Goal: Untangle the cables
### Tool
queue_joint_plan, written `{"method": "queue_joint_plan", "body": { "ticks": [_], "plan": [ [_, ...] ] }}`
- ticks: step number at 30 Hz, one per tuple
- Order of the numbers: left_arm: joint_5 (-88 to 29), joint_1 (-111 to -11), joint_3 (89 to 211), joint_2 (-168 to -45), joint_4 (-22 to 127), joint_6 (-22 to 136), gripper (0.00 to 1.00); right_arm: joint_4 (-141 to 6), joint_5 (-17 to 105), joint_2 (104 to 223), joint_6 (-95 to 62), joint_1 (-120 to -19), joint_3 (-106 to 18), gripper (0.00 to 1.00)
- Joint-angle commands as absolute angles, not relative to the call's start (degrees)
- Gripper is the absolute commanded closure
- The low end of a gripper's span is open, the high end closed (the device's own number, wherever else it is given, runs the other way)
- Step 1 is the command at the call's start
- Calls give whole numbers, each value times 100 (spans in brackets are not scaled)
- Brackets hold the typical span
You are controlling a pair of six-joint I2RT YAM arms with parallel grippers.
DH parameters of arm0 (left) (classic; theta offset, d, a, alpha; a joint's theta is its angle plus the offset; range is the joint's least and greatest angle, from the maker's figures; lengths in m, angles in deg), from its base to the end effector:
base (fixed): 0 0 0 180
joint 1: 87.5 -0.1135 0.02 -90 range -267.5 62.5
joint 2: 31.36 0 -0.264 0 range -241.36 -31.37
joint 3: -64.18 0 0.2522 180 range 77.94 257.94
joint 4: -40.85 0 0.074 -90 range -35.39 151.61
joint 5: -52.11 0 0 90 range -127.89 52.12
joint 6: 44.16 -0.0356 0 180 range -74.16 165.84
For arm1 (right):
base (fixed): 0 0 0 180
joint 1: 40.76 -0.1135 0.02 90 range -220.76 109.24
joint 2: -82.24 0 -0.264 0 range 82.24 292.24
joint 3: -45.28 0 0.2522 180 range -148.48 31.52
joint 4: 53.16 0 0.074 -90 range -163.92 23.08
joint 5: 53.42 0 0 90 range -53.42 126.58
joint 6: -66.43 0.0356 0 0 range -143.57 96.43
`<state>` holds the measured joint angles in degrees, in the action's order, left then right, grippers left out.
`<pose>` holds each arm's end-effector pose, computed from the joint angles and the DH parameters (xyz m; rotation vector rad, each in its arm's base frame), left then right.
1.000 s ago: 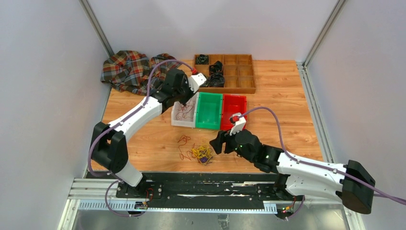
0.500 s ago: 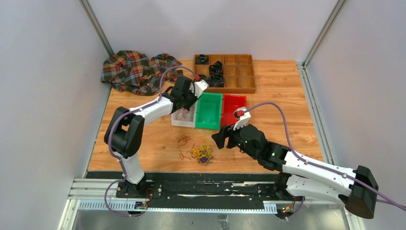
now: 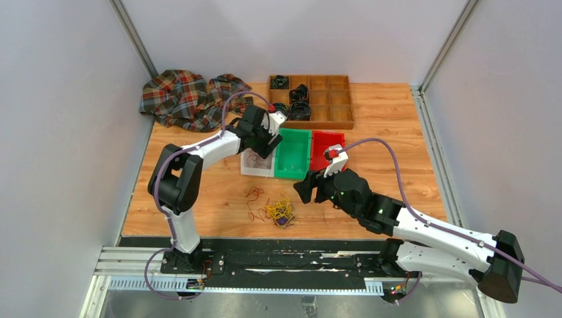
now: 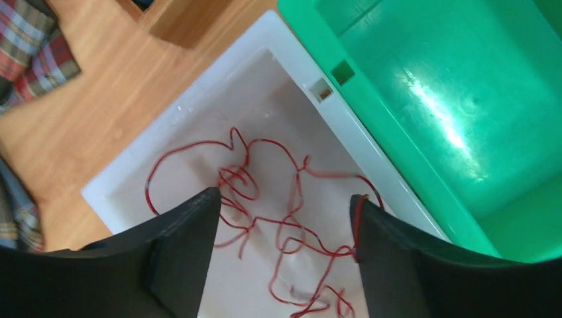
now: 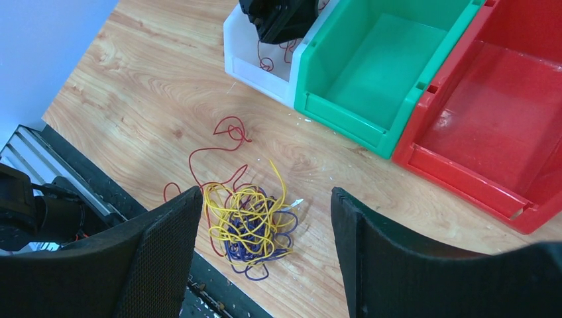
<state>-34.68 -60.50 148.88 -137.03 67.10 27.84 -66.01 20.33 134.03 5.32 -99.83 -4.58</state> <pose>0.3566 -0.1839 0.1970 0.9419 2.2052 -0.1407 0.1182 0.1779 0.2848 -0.2908 1.8753 0.8153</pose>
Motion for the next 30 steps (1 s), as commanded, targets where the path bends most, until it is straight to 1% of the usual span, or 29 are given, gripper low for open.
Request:
{"method": "queue_joint_plan", "body": {
  "ticks": [1,3,11,14,17,20,22,25,30],
  "plan": [
    [-2952,-6158,15083,-13304,7359,2806,18,-6739,2048,13417,439,-9896,-713,29],
    [-2636,-6254,15190,-13085,7717,2858,16,-6756,2076,13412,422,-9897,-747,29],
    [-1426,-6440,15836,-12110,8949,2783,14,-6792,2254,13494,403,-9895,-817,29],
    [-1047,-6435,15703,-11792,9123,2826,13,-6959,2337,13493,448,-9895,-823,30],
    [-992,-6429,15312,-11593,9114,2701,14,-7182,2409,13387,495,-9899,-777,30],
    [-1499,-6424,14998,-11650,8844,2608,20,-7402,2490,13219,532,-9896,-726,30],
    [-1760,-6430,14874,-11760,8584,2386,27,-7498,2529,13186,542,-9895,-715,30],
    [-1403,-6426,15063,-11981,8868,2012,29,-7591,2483,13339,484,-9892,-781,29],
    [-365,-6393,15075,-12058,9320,1534,32,-7580,2556,13612,290,-9828,-1068,29]
  ]
}}
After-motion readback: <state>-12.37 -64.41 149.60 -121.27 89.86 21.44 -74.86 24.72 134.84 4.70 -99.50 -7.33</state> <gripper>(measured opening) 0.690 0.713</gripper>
